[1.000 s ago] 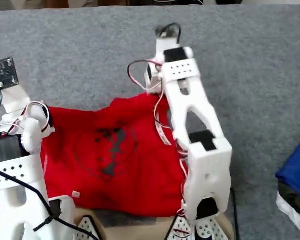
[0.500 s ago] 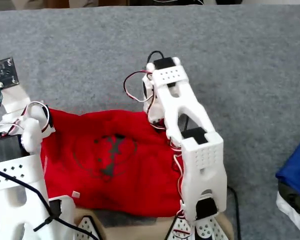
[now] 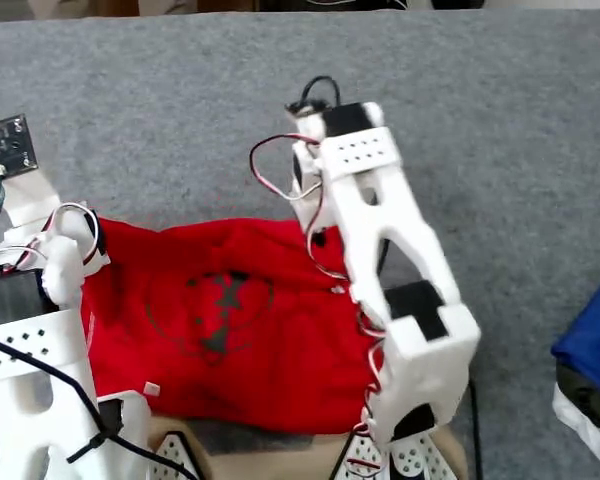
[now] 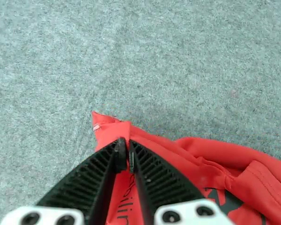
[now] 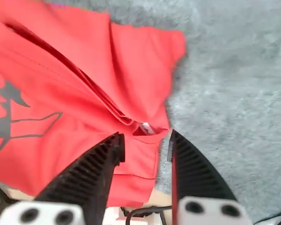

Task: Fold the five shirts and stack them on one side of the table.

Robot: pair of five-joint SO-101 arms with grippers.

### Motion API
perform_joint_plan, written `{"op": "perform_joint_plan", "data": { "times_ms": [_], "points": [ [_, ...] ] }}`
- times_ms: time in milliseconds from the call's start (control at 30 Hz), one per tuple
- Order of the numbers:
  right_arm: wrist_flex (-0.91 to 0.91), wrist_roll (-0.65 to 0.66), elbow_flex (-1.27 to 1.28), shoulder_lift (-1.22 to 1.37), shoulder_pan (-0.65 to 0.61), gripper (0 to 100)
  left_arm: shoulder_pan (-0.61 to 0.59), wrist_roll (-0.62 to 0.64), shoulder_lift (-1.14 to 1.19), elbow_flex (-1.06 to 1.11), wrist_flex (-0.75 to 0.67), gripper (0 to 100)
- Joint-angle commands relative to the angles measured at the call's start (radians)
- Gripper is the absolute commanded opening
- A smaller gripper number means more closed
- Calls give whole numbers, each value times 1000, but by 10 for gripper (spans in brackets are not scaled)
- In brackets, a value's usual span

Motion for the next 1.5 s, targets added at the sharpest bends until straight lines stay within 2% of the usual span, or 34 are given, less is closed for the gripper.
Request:
{"op": "perform_joint_plan", "data": {
  "times_ms": [0, 167, 400, 967, 1467],
  "points": [
    [-11, 11, -16, -99, 22, 172, -5, -9, -5, -26, -11, 19],
    [18, 9, 85, -93, -54, 171, -5, -9, -1, -26, -11, 19],
    [-71, 3, 255, -93, -136, 171, -8, -9, -1, -25, -11, 19],
    [-226, 2, 314, -90, -134, 171, -8, -9, 1, -25, -11, 19],
    [-236, 3, 298, 64, -65, 170, -9, -9, -8, 8, -11, 19]
  ]
}}
